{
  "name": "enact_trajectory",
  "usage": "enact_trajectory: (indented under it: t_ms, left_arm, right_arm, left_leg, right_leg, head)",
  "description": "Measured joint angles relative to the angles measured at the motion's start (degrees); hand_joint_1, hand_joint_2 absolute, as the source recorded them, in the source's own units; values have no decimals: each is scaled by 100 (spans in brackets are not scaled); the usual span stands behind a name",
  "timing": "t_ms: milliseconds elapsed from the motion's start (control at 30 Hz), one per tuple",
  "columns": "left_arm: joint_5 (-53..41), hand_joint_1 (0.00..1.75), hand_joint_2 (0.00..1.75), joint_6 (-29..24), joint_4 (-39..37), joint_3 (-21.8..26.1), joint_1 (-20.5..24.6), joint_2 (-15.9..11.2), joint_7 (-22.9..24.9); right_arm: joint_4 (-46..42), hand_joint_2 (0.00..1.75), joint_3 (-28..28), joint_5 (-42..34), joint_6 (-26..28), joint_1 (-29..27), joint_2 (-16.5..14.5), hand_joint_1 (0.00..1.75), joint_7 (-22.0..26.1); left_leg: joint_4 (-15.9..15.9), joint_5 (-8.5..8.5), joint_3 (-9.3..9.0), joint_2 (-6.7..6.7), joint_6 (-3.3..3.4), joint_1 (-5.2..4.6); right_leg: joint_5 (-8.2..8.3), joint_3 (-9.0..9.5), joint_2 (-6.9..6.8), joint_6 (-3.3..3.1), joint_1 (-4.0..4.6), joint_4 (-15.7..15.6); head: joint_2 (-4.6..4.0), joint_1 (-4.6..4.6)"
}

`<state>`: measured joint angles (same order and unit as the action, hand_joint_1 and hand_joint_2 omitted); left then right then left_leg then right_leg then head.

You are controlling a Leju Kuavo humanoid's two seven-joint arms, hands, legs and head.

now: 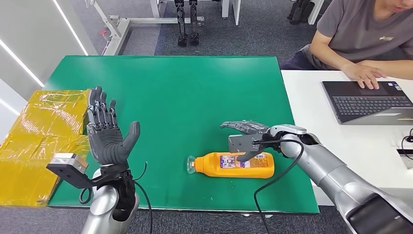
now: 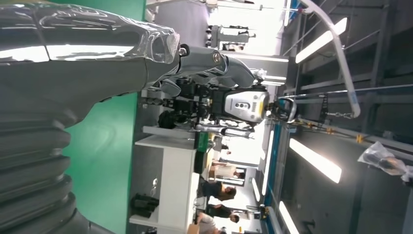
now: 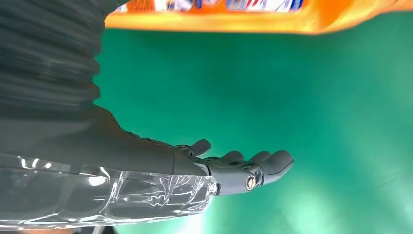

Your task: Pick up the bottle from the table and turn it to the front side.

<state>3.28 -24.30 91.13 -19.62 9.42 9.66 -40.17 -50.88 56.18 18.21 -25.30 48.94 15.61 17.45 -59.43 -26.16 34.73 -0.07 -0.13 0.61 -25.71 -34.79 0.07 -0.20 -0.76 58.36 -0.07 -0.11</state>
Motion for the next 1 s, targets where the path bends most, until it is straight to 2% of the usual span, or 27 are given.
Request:
enact_trajectory:
  t_ms: [367, 667, 1000]
  left_arm:
    - [101, 0, 175, -35, -120, -5, 8, -9, 0]
    - [129, 0, 175, -79, -128, -5, -7, -56, 0]
    - [147, 0, 175, -138, -160, -5, -8, -61, 0]
  right_arm:
    - [32, 175, 427, -501, -481, 71, 44, 0, 106]
    - [-117, 175, 881, -68, -240, 78, 210, 0, -226]
    - [-255, 175, 1277, 181, -362, 71, 486, 0, -364]
  left_leg:
    - [0, 0, -1, 1, 0, 0]
    - [-1, 0, 0, 0, 0, 0]
    - [-1, 0, -1, 0, 0, 0]
  right_leg:
    - [0, 0, 0, 0, 0, 1]
    - [0, 0, -1, 0, 0, 0]
    - [0, 1, 0, 0, 0, 0]
  head:
    - [0, 1]
    - [0, 0]
    - [0, 0]
